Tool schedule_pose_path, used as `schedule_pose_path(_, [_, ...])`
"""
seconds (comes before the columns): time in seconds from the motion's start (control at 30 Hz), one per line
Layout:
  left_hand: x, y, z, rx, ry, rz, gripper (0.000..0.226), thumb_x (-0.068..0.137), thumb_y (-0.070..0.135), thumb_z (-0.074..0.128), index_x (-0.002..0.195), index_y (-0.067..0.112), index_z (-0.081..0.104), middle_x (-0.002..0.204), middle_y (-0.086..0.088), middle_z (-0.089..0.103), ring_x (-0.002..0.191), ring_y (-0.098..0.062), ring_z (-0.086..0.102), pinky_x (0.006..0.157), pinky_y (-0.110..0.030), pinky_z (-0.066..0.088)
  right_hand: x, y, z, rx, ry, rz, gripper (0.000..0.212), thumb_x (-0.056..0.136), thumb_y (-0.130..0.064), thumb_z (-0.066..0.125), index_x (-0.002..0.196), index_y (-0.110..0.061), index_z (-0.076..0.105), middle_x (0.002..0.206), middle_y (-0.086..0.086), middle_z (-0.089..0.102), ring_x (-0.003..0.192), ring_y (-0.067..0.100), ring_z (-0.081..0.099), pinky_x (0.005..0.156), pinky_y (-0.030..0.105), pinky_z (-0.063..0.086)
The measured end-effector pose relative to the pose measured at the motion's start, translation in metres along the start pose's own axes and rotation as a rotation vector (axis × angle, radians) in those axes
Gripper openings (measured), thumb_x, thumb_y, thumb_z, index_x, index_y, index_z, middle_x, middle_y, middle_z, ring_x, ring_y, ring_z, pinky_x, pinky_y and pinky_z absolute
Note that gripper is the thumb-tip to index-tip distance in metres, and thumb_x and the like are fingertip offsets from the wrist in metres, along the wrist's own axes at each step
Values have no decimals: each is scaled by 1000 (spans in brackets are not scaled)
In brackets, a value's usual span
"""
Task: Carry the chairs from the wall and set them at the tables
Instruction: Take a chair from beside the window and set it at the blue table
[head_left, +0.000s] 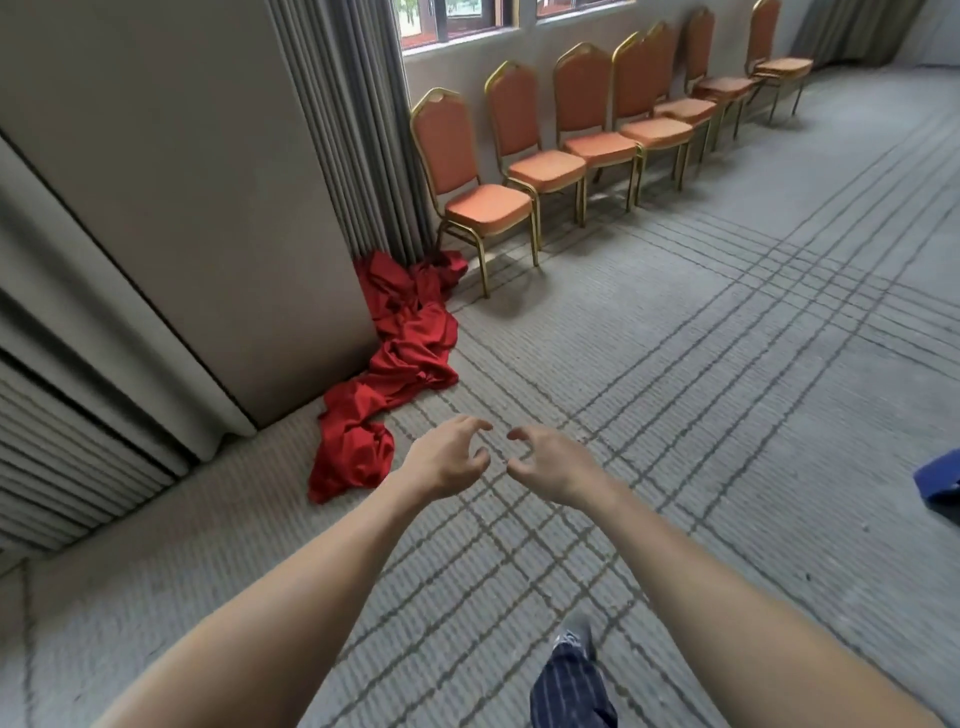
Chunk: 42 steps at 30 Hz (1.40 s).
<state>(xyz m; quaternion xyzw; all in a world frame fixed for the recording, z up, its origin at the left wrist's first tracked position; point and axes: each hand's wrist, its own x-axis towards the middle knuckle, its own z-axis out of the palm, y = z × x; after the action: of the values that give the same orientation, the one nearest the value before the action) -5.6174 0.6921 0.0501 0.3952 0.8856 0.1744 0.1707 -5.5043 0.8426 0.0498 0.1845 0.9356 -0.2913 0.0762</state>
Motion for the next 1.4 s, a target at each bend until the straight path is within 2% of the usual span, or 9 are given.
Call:
schedule_pose_path(0.13, [87, 8, -6, -25, -32, -54, 48, 91, 32, 54, 138, 26, 50, 143, 5, 49, 132, -15, 46, 106, -34, 40, 77, 42, -42, -2, -22, -10, 54, 90, -44, 55, 140, -23, 50, 140, -1, 56, 127, 17, 52, 104, 34, 43])
schedule_pose_path(0.3, [227, 23, -43, -62, 53, -77, 47, 91, 29, 57, 137, 21, 53, 142, 2, 52, 132, -16, 48, 108, -30, 37, 207, 77, -128, -44, -6, -68, 54, 90, -44, 56, 139, -21, 51, 140, 1, 57, 127, 19, 52, 104, 35, 42])
schedule_pose_path(0.4, [302, 20, -55, -81, 41, -97, 47, 89, 31, 58, 135, 24, 54, 140, 3, 53, 130, -16, 49, 107, -33, 39, 272, 88, -162, -42, -28, -99, 54, 91, -43, 56, 140, -19, 50, 141, 2, 55, 128, 18, 51, 106, 35, 41])
schedule_pose_path(0.53, [399, -3, -64, -144, 40, -139, 46, 89, 34, 57, 134, 24, 55, 139, 5, 53, 129, -14, 49, 108, -34, 40, 360, 101, -187, -6, -48, -97, 56, 90, -48, 54, 139, -20, 51, 139, 1, 57, 127, 17, 53, 104, 39, 44])
schedule_pose_path(0.73, [556, -48, -91, -120, 32, -34, 43, 89, 34, 59, 130, 25, 57, 135, 8, 54, 127, -12, 50, 103, -32, 42, 506, 119, -231, 9, -66, -36, 54, 91, -44, 55, 138, -17, 52, 138, 5, 58, 127, 20, 53, 108, 42, 41])
schedule_pose_path(0.87, [666, -76, -142, -81, 15, -6, 50, 85, 43, 53, 131, 24, 57, 135, 6, 55, 128, -16, 50, 106, -33, 40, 609, 124, -283, 10, -38, 5, 51, 91, -39, 56, 137, -16, 52, 138, 6, 58, 125, 20, 54, 104, 36, 43])
schedule_pose_path(1.03, [766, -96, -192, -58, 54, 21, 43, 90, 33, 58, 131, 23, 57, 137, 5, 55, 126, -16, 50, 106, -30, 38, 715, 121, -331, 83, -22, 14, 53, 90, -43, 54, 137, -19, 52, 138, 2, 57, 124, 16, 54, 103, 36, 44])
schedule_pose_path(1.3, [942, -144, -228, -41, 63, -53, 42, 86, 36, 56, 127, 24, 59, 129, 6, 60, 121, -16, 54, 102, -32, 43, 921, 136, -374, 79, -68, -70, 45, 88, -40, 55, 129, -21, 57, 126, -1, 64, 114, 17, 59, 96, 36, 48])
schedule_pose_path(1.4, [1012, -159, -246, -49, 105, -108, 43, 87, 36, 56, 129, 25, 59, 134, 7, 58, 125, -15, 51, 105, -34, 41, 1004, 148, -391, 92, -99, -107, 48, 87, -43, 54, 130, -22, 56, 125, -3, 64, 114, 15, 59, 96, 36, 48])
